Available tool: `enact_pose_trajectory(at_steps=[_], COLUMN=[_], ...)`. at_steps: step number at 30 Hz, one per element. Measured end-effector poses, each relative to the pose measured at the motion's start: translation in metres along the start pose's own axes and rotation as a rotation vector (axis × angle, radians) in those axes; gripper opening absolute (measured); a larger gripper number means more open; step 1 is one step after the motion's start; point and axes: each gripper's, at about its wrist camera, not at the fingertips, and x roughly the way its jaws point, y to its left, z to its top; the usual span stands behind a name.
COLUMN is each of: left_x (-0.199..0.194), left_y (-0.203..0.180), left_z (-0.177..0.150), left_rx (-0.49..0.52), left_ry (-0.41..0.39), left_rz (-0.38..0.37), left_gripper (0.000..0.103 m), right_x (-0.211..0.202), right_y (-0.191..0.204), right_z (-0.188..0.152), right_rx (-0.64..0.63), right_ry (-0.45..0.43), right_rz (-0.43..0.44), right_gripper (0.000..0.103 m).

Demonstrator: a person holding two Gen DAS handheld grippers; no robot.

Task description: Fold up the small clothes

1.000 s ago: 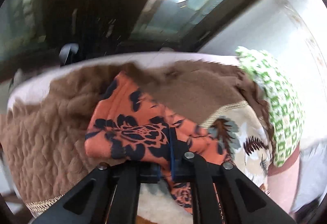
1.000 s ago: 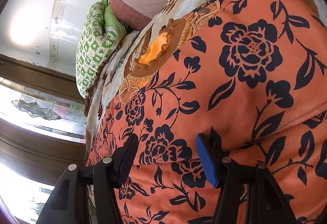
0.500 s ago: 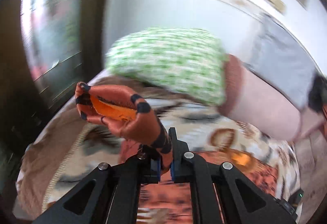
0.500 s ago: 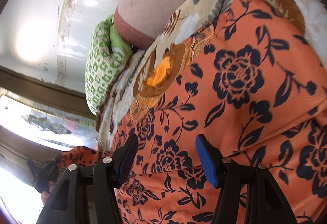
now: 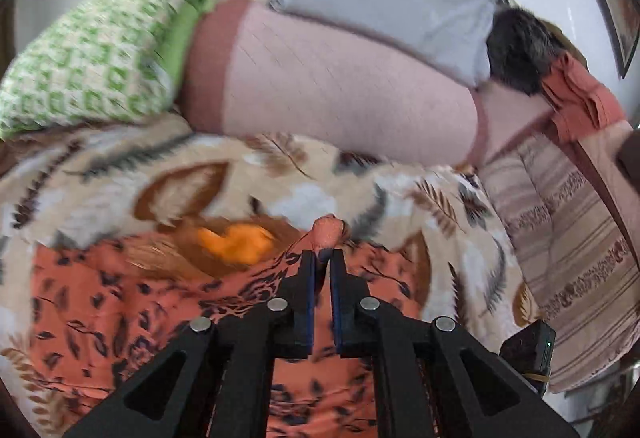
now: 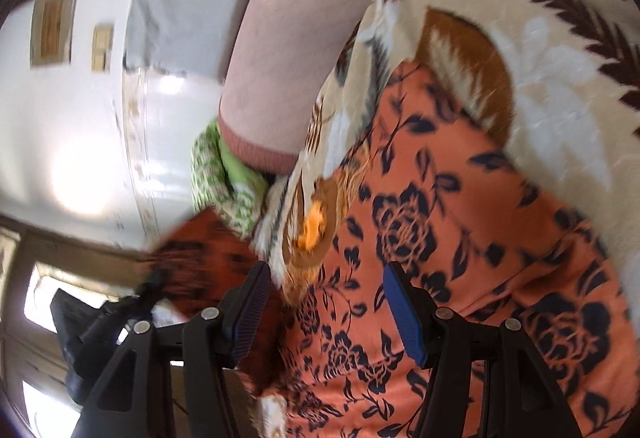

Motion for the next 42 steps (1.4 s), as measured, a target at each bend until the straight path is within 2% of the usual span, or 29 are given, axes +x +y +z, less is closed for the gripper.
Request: enact_pose_trajectory(at_steps=[1,4,6,8,12,14,16,19,23,27,31,32,33,35,38,42], left_x=[0.008,0.020,0.009,-0.010,-0.037,-0.047,-0.057,-0.069,-0.077,-0.066,-0.057,-0.053,-0.051,-0.048,-0.046,-0.052], left_y=[-0.003,-0.006,0.000,0.009,0.051,0.078,0.115,0.176,0.235,0.255,0.265,0.265,0.265,0.264,0.262,0.255], left_z=[-0.004,-0.009,-0.010,-0.010,-0.014,-0.022,-0.036,-0.060,-0.092,-0.112,-0.119,-0.119,-0.119,-0.117,-0.116,-0.116], left_rx=[-0.006,-0.016,0.001,0.018,0.030,0.017,-0.014,-0.119,-0.252,-0.293,-0.321,-0.319,-0.317,-0.313,-0.299,-0.292], left_ry=[0.029,0.083,0.045,0.001,-0.046,-0.050,-0.048,-0.041,-0.041,-0.004,0.009,0.012,0.014,0.016,0.023,0.019], left_rz=[-0.019,-0.066,-0.071,-0.066,0.042,0.098,0.185,0.291,0.370,0.435,0.441,0.445,0.450,0.451,0.453,0.442], left_gripper=[0.008,0.026,0.048,0.057,0.059,0.059,0.059,0.059,0.059,0.059,0.059,0.059,0.059,0.059,0.059,0.059], right_x=[-0.004,-0.013,-0.016,-0.016,0.000,0.009,0.017,0.029,0.046,0.064,0.080,0.085,0.090,0.100,0.101,0.068], right_y=[-0.003,-0.011,-0.015,-0.016,-0.013,-0.009,-0.006,-0.007,-0.013,-0.010,0.001,0.004,0.007,0.012,0.020,0.038], right_z=[0.004,0.012,0.015,0.017,0.011,0.007,0.003,-0.001,-0.003,0.000,0.000,-0.003,-0.007,-0.016,-0.024,-0.018], right_rx=[0.018,0.068,0.089,0.097,0.090,0.057,0.017,-0.032,-0.062,-0.125,-0.201,-0.230,-0.259,-0.326,-0.377,-0.390], right_ry=[-0.012,-0.022,-0.021,-0.008,0.043,0.069,0.079,0.082,0.100,0.095,0.116,0.124,0.131,0.160,0.137,0.031], right_rz=[0.009,0.039,0.049,0.053,0.054,0.023,-0.021,-0.081,-0.130,-0.187,-0.212,-0.225,-0.237,-0.274,-0.301,-0.232], right_gripper=[0.062,0.063,0.063,0.064,0.067,0.067,0.067,0.067,0.067,0.067,0.064,0.058,0.041,0.019,0.016,0.007])
